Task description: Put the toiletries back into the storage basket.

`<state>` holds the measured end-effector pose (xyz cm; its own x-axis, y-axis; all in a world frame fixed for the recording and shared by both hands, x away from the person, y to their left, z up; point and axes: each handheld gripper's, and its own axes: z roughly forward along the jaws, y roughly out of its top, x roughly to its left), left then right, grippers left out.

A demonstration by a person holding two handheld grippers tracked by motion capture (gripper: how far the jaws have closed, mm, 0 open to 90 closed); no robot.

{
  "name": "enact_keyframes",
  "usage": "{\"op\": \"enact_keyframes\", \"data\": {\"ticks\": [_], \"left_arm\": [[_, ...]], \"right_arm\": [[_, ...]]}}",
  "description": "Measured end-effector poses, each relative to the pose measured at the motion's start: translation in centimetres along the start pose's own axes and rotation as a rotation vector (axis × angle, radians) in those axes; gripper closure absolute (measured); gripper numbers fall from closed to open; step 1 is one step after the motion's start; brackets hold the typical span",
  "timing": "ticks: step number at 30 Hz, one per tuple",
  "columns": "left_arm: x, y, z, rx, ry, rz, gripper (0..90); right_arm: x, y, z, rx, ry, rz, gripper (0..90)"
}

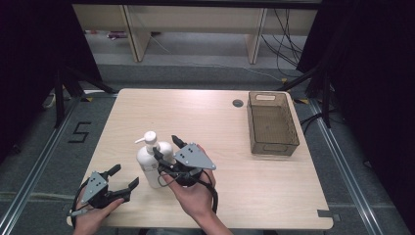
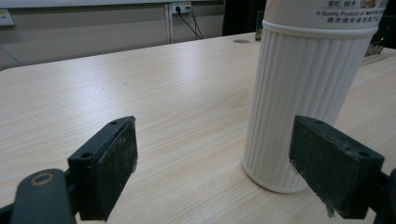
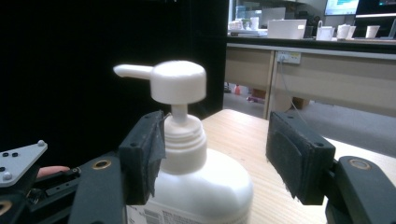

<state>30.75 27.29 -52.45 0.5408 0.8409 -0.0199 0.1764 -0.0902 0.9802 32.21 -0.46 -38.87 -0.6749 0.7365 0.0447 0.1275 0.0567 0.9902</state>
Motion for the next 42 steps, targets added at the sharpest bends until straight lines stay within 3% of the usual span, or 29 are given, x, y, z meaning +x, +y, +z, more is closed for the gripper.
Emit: {"op": "enact_keyframes", "data": {"ticks": [9, 13, 14, 18, 19, 20, 21, 22, 23, 27, 33, 42], "left_arm": [[0.1, -0.1, 0.1, -0.014, -0.008, -0.002, 14.7], [0.0, 0.0, 0.0, -0.011, -0.005, 0.001, 14.7], [0.0, 0.0, 0.0, -0.011, -0.005, 0.001, 14.7], [0.0, -0.1, 0.0, -0.012, -0.009, 0.002, 14.7], [0.0, -0.1, 0.0, -0.013, -0.009, 0.002, 14.7], [0.0, -0.1, 0.0, -0.013, -0.009, 0.002, 14.7], [0.0, -0.1, 0.0, -0.013, -0.01, 0.002, 14.7], [0.0, -0.1, 0.0, -0.013, -0.01, 0.002, 14.7], [0.0, -0.1, 0.0, -0.013, -0.011, 0.004, 14.7], [0.0, 0.0, 0.0, -0.011, -0.009, 0.003, 14.7], [0.0, -0.1, 0.0, -0.01, -0.009, 0.002, 14.8], [0.0, -0.1, 0.0, -0.01, -0.009, 0.002, 14.8]], "right_arm": [[0.8, 0.5, 0.6, 0.008, -0.007, 0.005, 38.9], [1.1, 0.4, 1.4, -0.011, -0.003, -0.029, 39.7], [1.4, 0.3, 1.5, -0.008, 0.006, -0.018, 39.9], [1.7, 0.4, 1.7, -0.008, -0.016, -0.035, 40.6], [2.1, 0.6, 1.9, 0.008, -0.017, 0.0, 41.0], [2.1, 0.6, 1.9, 0.008, -0.017, 0.0, 41.0], [2.0, 0.8, 2.2, -0.011, -0.025, -0.026, 41.5], [2.0, 0.8, 2.2, -0.011, -0.025, -0.026, 41.5], [2.4, 0.9, 2.2, 0.025, -0.031, -0.008, 42.1], [2.3, 1.0, 2.6, 0.013, -0.043, -0.033, 43.0], [2.8, 1.3, 3.0, 0.034, -0.059, 0.008, 44.3], [2.8, 1.4, 3.5, 0.04, -0.081, -0.014, 47.3]]}}
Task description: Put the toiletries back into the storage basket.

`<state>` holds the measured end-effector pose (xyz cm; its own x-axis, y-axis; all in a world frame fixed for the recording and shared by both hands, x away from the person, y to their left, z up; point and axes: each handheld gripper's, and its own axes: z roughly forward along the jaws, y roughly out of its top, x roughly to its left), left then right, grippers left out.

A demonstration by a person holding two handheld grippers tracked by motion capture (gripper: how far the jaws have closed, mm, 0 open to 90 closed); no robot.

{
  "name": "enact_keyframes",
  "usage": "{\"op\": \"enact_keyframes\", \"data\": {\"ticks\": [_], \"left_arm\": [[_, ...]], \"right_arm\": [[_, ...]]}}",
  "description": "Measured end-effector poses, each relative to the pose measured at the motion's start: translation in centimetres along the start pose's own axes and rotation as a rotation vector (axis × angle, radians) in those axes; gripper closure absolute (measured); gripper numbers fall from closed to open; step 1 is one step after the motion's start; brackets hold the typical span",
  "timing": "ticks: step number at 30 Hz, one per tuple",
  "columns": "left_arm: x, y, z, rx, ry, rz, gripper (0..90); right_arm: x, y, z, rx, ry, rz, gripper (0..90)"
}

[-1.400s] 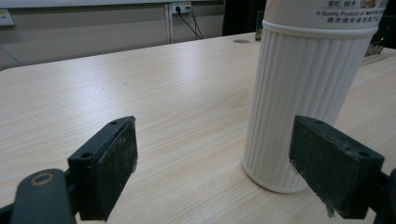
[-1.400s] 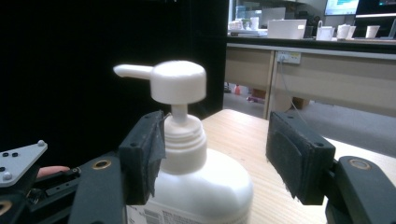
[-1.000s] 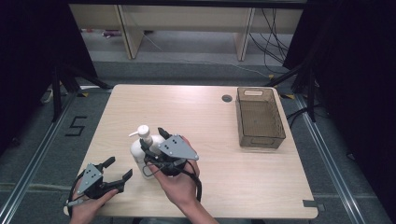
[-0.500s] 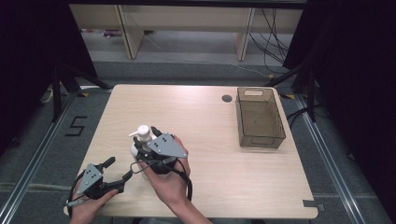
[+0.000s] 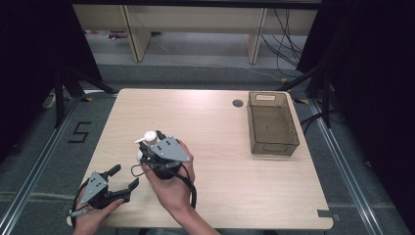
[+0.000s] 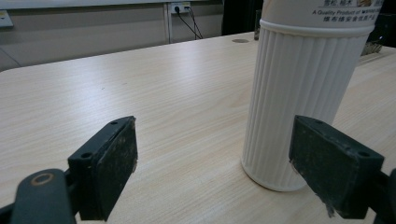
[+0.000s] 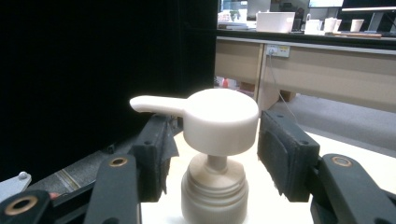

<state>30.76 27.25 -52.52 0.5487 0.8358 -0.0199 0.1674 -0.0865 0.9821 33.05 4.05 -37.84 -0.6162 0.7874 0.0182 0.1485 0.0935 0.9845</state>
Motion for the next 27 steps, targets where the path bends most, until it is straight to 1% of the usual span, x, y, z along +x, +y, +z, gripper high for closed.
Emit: {"op": "enact_keyframes", "data": {"ticks": [2, 3, 6, 7, 9, 12, 13, 16, 17, 18, 19, 21, 22, 24, 25, 27], "left_arm": [[0.0, 0.0, 0.0, 0.0, 0.0, 0.0, 14.8], [0.0, 0.0, 0.0, 0.0, 0.001, 0.0, 14.7], [0.01, 0.0, 0.0, 0.001, 0.001, 0.0, 14.8], [-0.03, 0.04, -0.09, 0.012, 0.008, 0.0, 14.7], [-0.03, 0.04, -0.08, 0.012, 0.008, 0.001, 14.8], [-0.04, 0.04, -0.07, 0.011, 0.008, 0.001, 14.8], [-0.04, 0.04, -0.08, 0.011, 0.008, 0.0, 14.8], [-0.03, 0.04, -0.09, 0.012, 0.008, 0.0, 14.8], [-0.03, 0.04, -0.08, 0.011, 0.007, 0.0, 14.9], [-0.02, 0.04, -0.09, 0.012, 0.007, 0.001, 14.9], [-0.03, 0.01, -0.03, 0.002, 0.004, -0.002, 14.9], [-0.02, 0.01, -0.05, 0.004, 0.005, -0.002, 14.9], [-0.02, -0.01, -0.02, -0.002, 0.004, -0.004, 14.9], [0.0, 0.0, -0.03, -0.001, 0.005, -0.005, 14.9], [0.01, 0.04, -0.08, 0.01, 0.009, -0.002, 15.0], [-0.02, 0.01, -0.03, 0.0, 0.005, -0.003, 15.0]], "right_arm": [[0.03, 0.0, 0.03, 0.004, -0.001, 0.002, 47.6], [0.15, 0.0, 0.05, 0.011, 0.006, 0.021, 47.9], [0.17, 0.01, 0.09, 0.008, 0.008, 0.021, 48.6], [0.21, 0.05, 0.16, -0.005, 0.009, 0.02, 49.3], [0.2, 0.09, 0.14, -0.007, 0.006, 0.026, 50.1], [0.22, 0.12, 0.18, -0.005, 0.006, 0.026, 50.9], [0.29, 0.13, 0.13, 0.002, -0.005, 0.026, 52.1], [0.3, 0.08, 0.2, -0.003, -0.007, 0.021, 54.0], [0.34, 0.1, 0.15, 0.008, -0.013, 0.024, 55.8], [0.34, 0.1, 0.15, 0.008, -0.013, 0.024, 55.8], [0.33, 0.08, 0.25, -0.003, -0.009, 0.026, 56.5], [0.38, 0.15, 0.08, 0.009, -0.016, 0.036, 58.3], [0.34, 0.15, 0.06, 0.009, -0.019, 0.032, 59.1], [0.31, 0.13, -0.02, 0.006, -0.013, 0.028, 59.7], [0.29, 0.09, 0.0, 0.0, -0.011, 0.022, 59.7], [0.19, 0.02, 0.05, -0.008, -0.003, 0.028, 59.8]]}}
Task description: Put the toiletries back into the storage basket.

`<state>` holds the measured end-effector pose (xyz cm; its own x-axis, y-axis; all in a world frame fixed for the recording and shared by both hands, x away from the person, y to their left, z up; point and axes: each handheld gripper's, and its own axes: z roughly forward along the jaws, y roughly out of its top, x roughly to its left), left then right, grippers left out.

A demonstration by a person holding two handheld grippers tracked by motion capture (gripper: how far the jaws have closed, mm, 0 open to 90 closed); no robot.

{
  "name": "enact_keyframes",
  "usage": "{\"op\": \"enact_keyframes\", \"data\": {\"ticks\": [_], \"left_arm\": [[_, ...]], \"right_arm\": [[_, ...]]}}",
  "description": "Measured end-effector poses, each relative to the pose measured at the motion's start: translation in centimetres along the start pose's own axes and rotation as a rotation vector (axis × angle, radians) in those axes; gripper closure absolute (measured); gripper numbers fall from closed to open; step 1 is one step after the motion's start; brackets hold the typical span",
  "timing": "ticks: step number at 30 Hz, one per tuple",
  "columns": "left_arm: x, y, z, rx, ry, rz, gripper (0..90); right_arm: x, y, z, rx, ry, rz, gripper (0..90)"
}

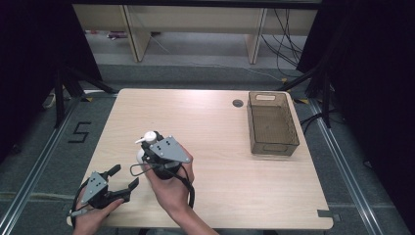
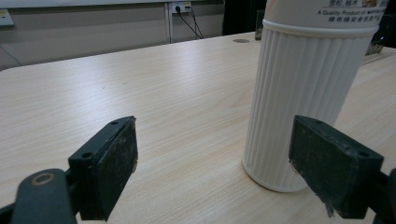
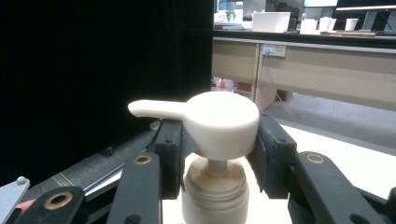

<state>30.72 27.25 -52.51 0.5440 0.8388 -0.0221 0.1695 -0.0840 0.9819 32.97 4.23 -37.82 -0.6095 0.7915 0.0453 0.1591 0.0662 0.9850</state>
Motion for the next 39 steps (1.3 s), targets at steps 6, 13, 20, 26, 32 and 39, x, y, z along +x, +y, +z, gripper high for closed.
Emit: {"op": "enact_keyframes", "data": {"ticks": [6, 13, 20, 26, 32, 39], "left_arm": [[0.1, 0.0, 0.0, -0.002, -0.002, -0.001, 15.0], [0.0, 0.0, -0.1, 0.01, 0.006, -0.001, 15.0], [0.2, 0.0, 0.0, -0.002, 0.0, -0.007, 15.0], [0.2, 0.0, 0.0, -0.001, 0.001, -0.006, 14.9], [0.2, 0.0, 0.0, -0.002, 0.001, -0.007, 15.0], [0.2, 0.0, 0.0, -0.003, 0.001, -0.006, 14.9]], "right_arm": [[-0.6, 0.2, -0.4, 0.014, 0.001, 0.01, 59.9], [-1.5, 0.9, -1.2, -0.005, 0.005, 0.027, 60.0], [-3.2, 2.2, -2.9, -0.027, -0.025, 0.031, 60.0], [-4.8, 2.6, -3.9, -0.04, -0.053, 0.037, 60.0], [-6.2, 2.7, -4.7, -0.049, -0.091, 0.024, 60.0], [-7.4, 2.9, -5.3, -0.059, -0.107, 0.028, 60.1]]}}
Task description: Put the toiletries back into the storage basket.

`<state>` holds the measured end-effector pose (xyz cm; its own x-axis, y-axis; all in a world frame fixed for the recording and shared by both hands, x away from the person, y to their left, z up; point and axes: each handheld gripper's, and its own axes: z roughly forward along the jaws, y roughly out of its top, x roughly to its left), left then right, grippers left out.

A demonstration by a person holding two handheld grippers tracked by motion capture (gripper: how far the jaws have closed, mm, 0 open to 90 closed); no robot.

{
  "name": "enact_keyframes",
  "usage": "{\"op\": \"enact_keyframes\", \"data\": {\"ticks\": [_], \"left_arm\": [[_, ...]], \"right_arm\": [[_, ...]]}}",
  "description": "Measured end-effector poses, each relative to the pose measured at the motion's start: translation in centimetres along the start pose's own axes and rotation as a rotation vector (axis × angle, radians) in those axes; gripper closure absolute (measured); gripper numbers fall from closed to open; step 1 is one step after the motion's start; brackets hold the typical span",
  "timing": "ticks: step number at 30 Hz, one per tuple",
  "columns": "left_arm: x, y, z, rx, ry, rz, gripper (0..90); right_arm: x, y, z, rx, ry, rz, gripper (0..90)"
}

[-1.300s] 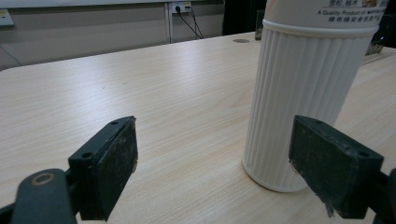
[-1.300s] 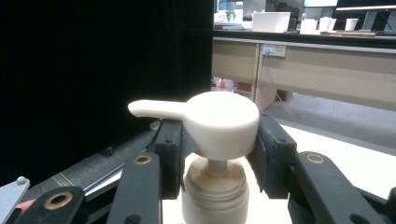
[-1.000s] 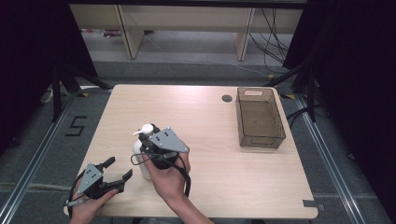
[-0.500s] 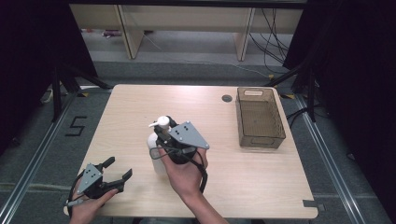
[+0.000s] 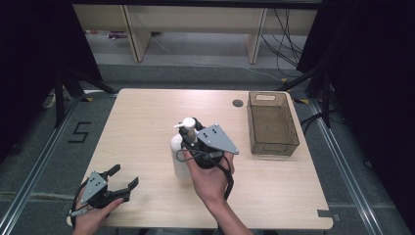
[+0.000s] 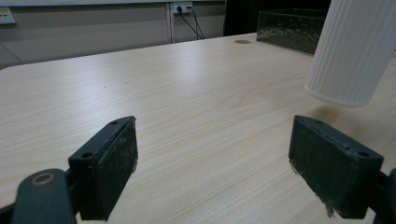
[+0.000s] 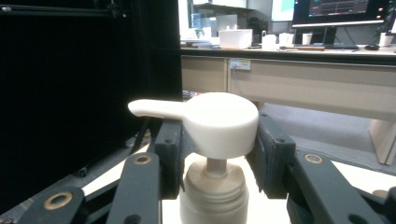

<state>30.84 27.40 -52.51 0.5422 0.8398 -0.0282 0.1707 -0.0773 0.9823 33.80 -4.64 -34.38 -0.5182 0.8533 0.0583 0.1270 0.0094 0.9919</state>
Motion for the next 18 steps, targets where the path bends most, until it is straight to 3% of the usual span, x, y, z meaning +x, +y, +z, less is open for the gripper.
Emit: {"op": "enact_keyframes", "data": {"ticks": [18], "left_arm": [[0.0, 0.0, 0.0, 0.0, 0.001, 0.001, 15.0]], "right_arm": [[-3.7, 0.5, -2.0, -0.006, -0.085, 0.006, 60.0]]}}
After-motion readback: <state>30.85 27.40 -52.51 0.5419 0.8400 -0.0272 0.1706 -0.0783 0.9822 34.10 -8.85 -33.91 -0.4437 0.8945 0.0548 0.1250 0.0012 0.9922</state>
